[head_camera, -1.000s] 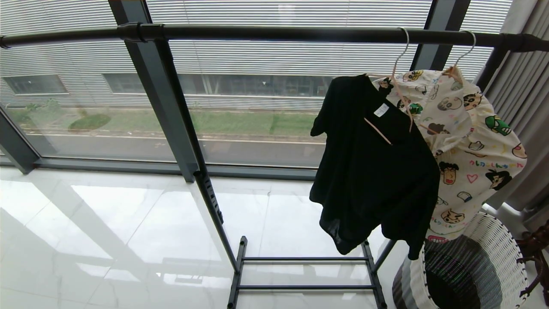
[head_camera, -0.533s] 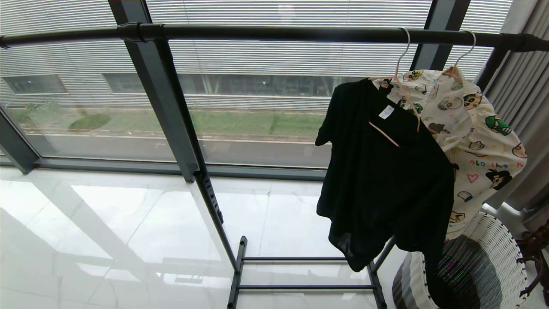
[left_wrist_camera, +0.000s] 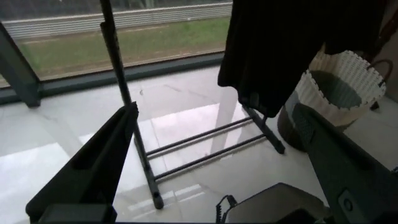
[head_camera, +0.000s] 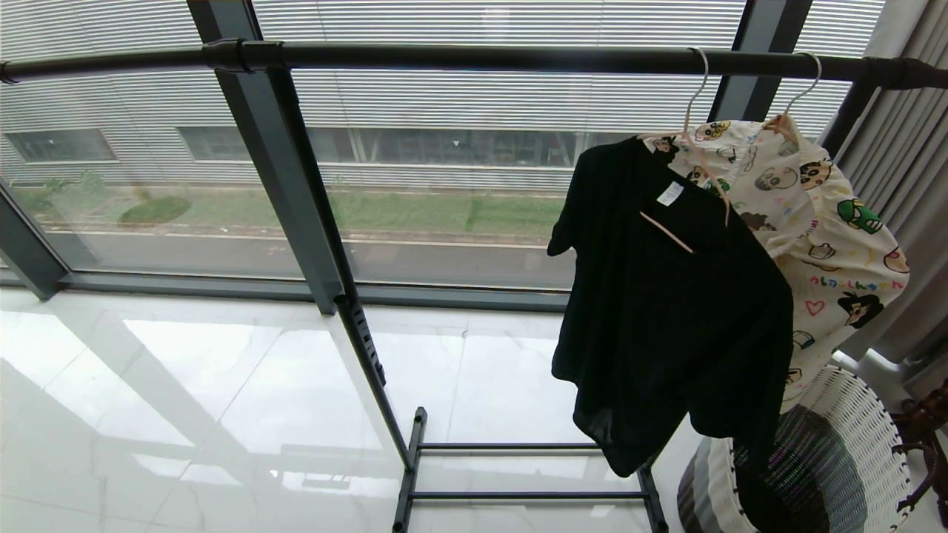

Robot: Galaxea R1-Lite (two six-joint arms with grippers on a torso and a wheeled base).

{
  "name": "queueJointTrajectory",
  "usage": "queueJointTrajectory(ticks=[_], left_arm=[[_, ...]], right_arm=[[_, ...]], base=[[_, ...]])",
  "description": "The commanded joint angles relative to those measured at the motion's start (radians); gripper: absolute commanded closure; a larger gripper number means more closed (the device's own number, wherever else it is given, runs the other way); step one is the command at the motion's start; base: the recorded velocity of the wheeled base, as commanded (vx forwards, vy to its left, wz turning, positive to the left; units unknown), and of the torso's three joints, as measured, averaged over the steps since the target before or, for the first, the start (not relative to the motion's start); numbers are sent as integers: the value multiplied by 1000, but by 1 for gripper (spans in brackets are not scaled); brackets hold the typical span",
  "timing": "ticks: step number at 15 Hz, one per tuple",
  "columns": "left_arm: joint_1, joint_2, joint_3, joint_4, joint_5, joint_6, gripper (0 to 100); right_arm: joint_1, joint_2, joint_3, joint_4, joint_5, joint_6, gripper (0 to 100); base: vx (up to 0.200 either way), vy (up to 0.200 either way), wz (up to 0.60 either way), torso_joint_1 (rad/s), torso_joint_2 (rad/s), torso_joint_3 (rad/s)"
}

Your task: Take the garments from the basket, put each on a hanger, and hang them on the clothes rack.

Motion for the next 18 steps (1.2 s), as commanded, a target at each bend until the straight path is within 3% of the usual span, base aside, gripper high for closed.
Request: queueJointTrajectory(ticks=[1, 3, 5, 8, 9, 10, 11, 13, 14, 16, 18], left_arm=[[164, 60, 0, 1, 27, -6, 0], [273, 23, 3, -2, 116, -4, 0], [285, 22, 6, -6, 268, -10, 0], [262, 100, 0, 1, 245, -1, 0], [284, 190, -1, 1, 261, 32, 0], [325, 220, -1, 1, 264, 91, 0], [353, 223, -3, 1, 264, 101, 0], [571, 151, -3, 1, 261, 101, 0], [577, 97, -3, 1, 231, 100, 0], [468, -57, 2, -7, 83, 83, 0], [479, -73, 3, -6, -83, 51, 0]], right_arm=[[0, 6, 0, 0, -1, 0, 0], [0, 6, 0, -3, -1, 0, 0], [0, 6, 0, 2, -1, 0, 0], [0, 6, 0, 30, -1, 3, 0], [0, 6, 0, 34, -1, 1, 0], [0, 6, 0, 34, -1, 3, 0], [0, 6, 0, 34, -1, 3, 0], [0, 6, 0, 33, -4, 3, 0], [0, 6, 0, 33, -4, 3, 0], [0, 6, 0, 34, -4, 4, 0], [0, 6, 0, 36, -4, 3, 0]], base=[[0, 0, 0, 0, 0, 0], [0, 0, 0, 0, 0, 0], [0, 0, 0, 0, 0, 0], [0, 0, 0, 0, 0, 0], [0, 0, 0, 0, 0, 0], [0, 0, 0, 0, 0, 0], [0, 0, 0, 0, 0, 0], [0, 0, 0, 0, 0, 0], [0, 0, 0, 0, 0, 0], [0, 0, 0, 0, 0, 0], [0, 0, 0, 0, 0, 0]])
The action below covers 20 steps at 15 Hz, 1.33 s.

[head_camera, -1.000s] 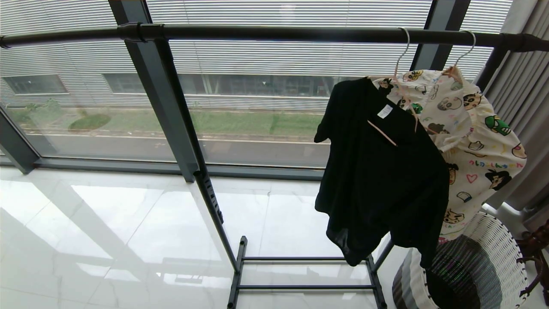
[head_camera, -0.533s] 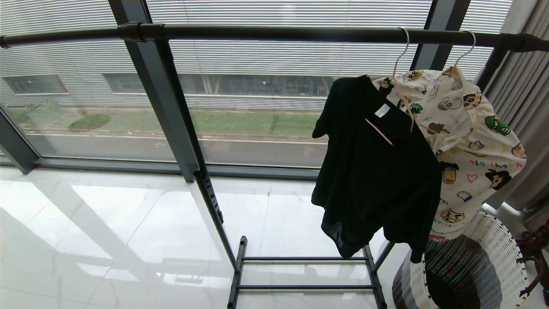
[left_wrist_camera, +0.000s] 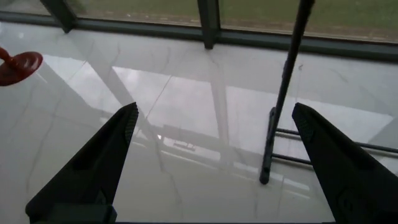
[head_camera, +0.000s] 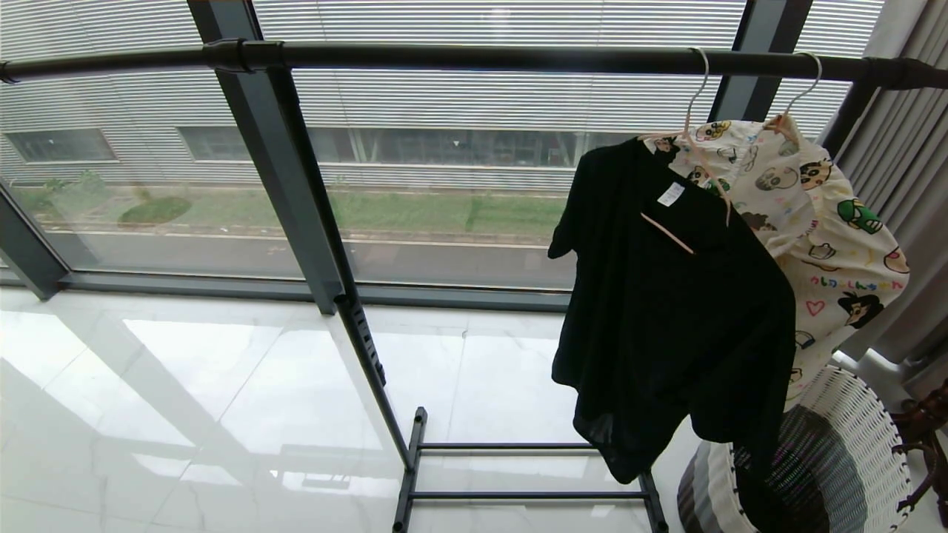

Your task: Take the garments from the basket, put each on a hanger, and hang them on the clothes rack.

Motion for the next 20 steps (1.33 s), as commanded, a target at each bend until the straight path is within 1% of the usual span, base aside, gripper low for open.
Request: queueJointTrajectory(ticks=[1, 2, 3, 4, 6, 7, 8, 10, 11, 13, 14, 15, 16, 17, 18, 19, 20], left_arm=[[-31, -81, 3, -1, -111, -30, 0], [-31, -81, 3, -1, -196, -36, 0], [-31, -81, 3, -1, -210, -41, 0], [-30, -81, 2, -1, -196, -56, 0], [-31, -81, 2, -4, -172, -151, 0], [-30, -81, 2, -4, -146, -157, 0], [-31, -81, 2, -4, -138, -154, 0], [-31, -81, 2, -5, -221, -168, 0], [-31, -81, 2, -5, -221, -179, 0], [-30, -81, 3, -8, -256, -147, 0], [-30, -81, 2, -7, -281, -99, 0], [-30, -81, 6, -10, -200, -102, 0], [-28, -81, 28, -27, 32, -111, 0], [-27, -81, 28, -31, 70, -124, 0], [-28, -81, 28, -28, 14, -107, 0], [-28, -81, 28, -27, 8, -104, 0], [-28, -81, 28, -27, 8, -117, 0]], right_arm=[[-1, 4, 0, 0, -1, -1, 0], [-1, 4, 0, 0, -4, 1, 0], [-1, 4, 0, 0, -6, 15, 0], [-1, 4, 0, 2, -7, 33, 0], [-2, 4, 0, 6, -7, 67, 0], [-2, 4, 0, 6, -7, 81, 0], [-2, 4, 0, 6, -7, 82, 0], [-2, 4, 0, 6, -4, 82, 0], [-2, 4, 0, 6, -4, 84, 0], [-2, 4, 0, 6, -4, 111, 0], [-2, 4, 0, 6, -4, 122, 0], [-2, 4, 0, 6, -4, 122, 0], [-2, 4, 0, 5, -4, 124, 0], [-2, 4, 0, 3, -4, 124, 0], [-2, 4, 0, 2, -4, 125, 0], [-2, 4, 0, 2, -4, 125, 0], [-2, 4, 0, -1, -4, 125, 0]], base=[[0, 0, 0, 0, 0, 0], [0, 0, 0, 0, 0, 0], [0, 0, 0, 0, 0, 0], [0, 0, 0, 0, 0, 0], [0, 0, 0, 0, 0, 0], [0, 0, 0, 0, 0, 0], [0, 0, 0, 0, 0, 0], [0, 0, 0, 0, 0, 0], [0, 0, 0, 0, 0, 0], [0, 0, 0, 0, 0, 0], [0, 0, 0, 0, 0, 0], [0, 0, 0, 0, 0, 0], [0, 0, 0, 0, 0, 0], [0, 0, 0, 0, 0, 0], [0, 0, 0, 0, 0, 0], [0, 0, 0, 0, 0, 0], [0, 0, 0, 0, 0, 0]])
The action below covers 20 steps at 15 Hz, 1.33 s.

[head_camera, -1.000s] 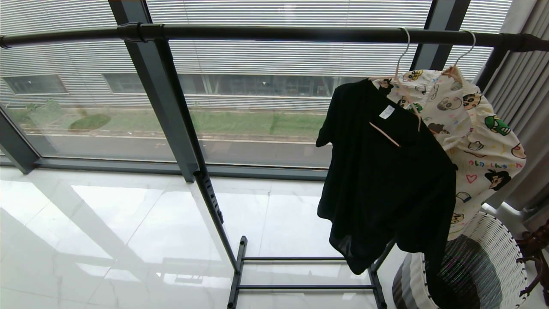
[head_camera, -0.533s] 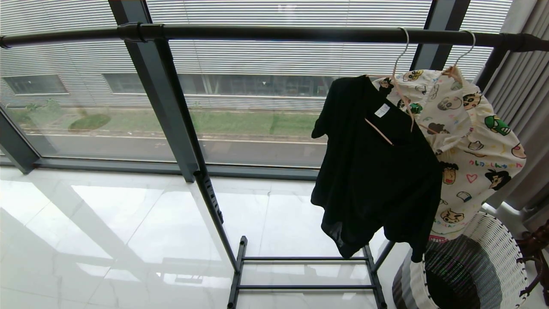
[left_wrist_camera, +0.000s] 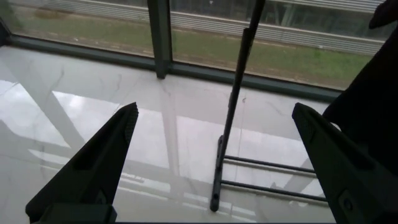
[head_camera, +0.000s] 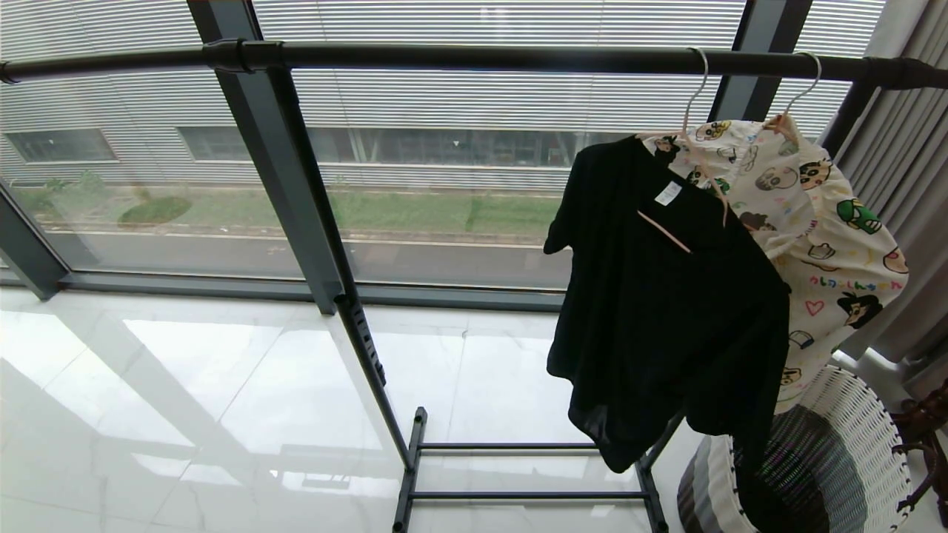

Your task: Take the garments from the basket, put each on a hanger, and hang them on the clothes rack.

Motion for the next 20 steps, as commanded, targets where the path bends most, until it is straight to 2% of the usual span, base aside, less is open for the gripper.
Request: queueJointTrajectory(ticks=[1, 8, 9, 11, 12, 13, 14, 15, 16, 18, 19, 20], left_arm=[[0, -1, 3, 2, -3, -6, 0], [0, -1, 3, 1, -3, -6, 0], [0, -1, 3, 1, -3, -6, 0], [0, -1, 3, 1, -3, -6, 0], [0, -1, 3, 1, -3, -6, 0], [0, -1, 3, 1, -3, -6, 0], [0, -1, 3, 2, -3, -6, 0], [0, -1, 3, 1, -3, -6, 0], [0, -1, 3, 2, -3, -6, 0], [0, -1, 3, 1, -3, -6, 0], [0, -1, 3, 1, -3, -6, 0], [0, -1, 3, 2, -3, -6, 0]], right_arm=[[0, 2, 0, -7, 0, 0, 0], [0, 0, 0, -173, 0, 1, 0], [0, 0, 0, -148, 3, 24, 0], [2, 2, 0, 26, 24, 41, 0], [8, 3, 0, 71, 89, 38, 0], [19, 2, 0, 83, 225, 30, 0], [25, 2, 0, 103, 276, 9, 0], [53, 2, 0, 100, 271, 12, 0], [63, 2, 0, 102, 268, 49, 0], [-52, 2, -2, 103, 222, 93, 0], [-253, 0, -2, 108, 221, 89, 0], [-271, -1, -2, 106, 218, 107, 0]], base=[[0, 0, 0, 0, 0, 0], [0, 0, 0, 0, 0, 0], [0, 0, 0, 0, 0, 0], [0, 0, 0, 0, 0, 0], [0, 0, 0, 0, 0, 0], [0, 0, 0, 0, 0, 0], [0, 0, 0, 0, 0, 0], [0, 0, 0, 0, 0, 0], [0, 0, 0, 0, 0, 0], [0, 0, 0, 0, 0, 0], [0, 0, 0, 0, 0, 0], [0, 0, 0, 0, 0, 0]])
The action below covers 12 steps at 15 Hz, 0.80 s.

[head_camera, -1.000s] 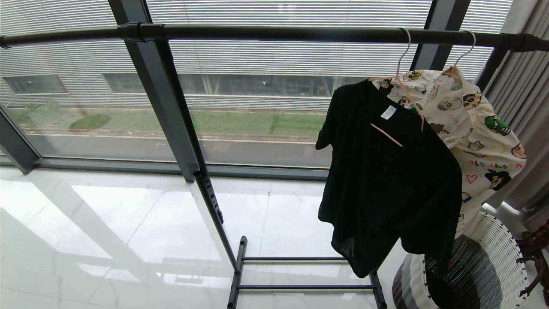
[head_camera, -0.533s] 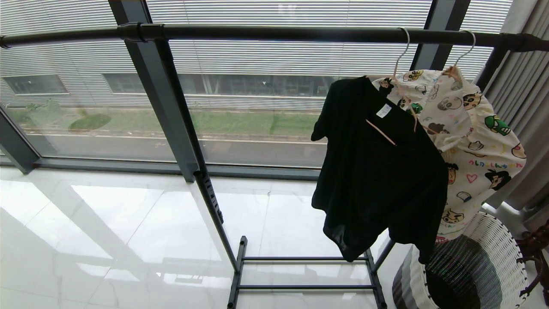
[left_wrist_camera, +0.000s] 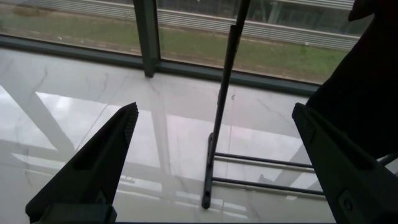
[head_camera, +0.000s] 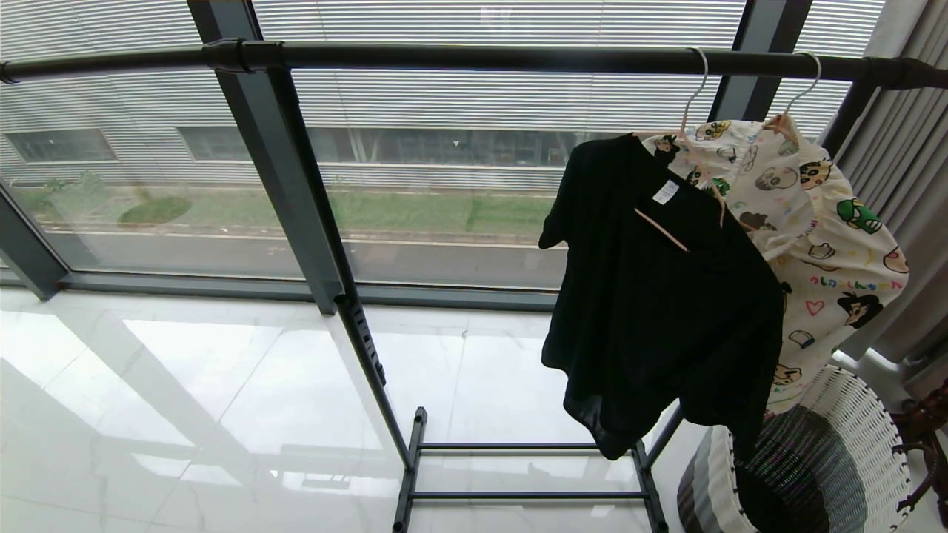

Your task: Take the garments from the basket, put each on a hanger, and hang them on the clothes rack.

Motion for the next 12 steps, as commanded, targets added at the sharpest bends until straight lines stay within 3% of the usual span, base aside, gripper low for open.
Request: queueJointTrajectory(ticks=[1, 2, 3, 4, 6, 8, 12], left_arm=[[0, 0, 0, -1, 0, 0, 0], [0, 0, 0, 0, 0, 0, 0], [0, 0, 0, -1, 0, 0, 0], [0, 0, 0, -1, 0, 0, 0], [0, 0, 0, -1, 0, 0, 0], [0, 0, 0, -1, 0, 0, 0], [0, 0, 0, -1, 0, 0, 0]], right_arm=[[-146, -2, 0, 2, -11, 34, 0], [-86, 3, 0, 2, -8, 23, 0], [29, -6, 0, 2, -8, 17, 0], [71, 2, 0, 2, -9, 12, 0], [75, 2, 0, 2, -11, 4, 0], [-23, -57, 0, 2, -11, 3, 0], [-34, -95, 0, 2, -19, -29, 0]], base=[[0, 0, 0, 0, 0, 0], [0, 0, 0, 0, 0, 0], [0, 0, 0, 0, 0, 0], [0, 0, 0, 0, 0, 0], [0, 0, 0, 0, 0, 0], [0, 0, 0, 0, 0, 0], [0, 0, 0, 0, 0, 0]])
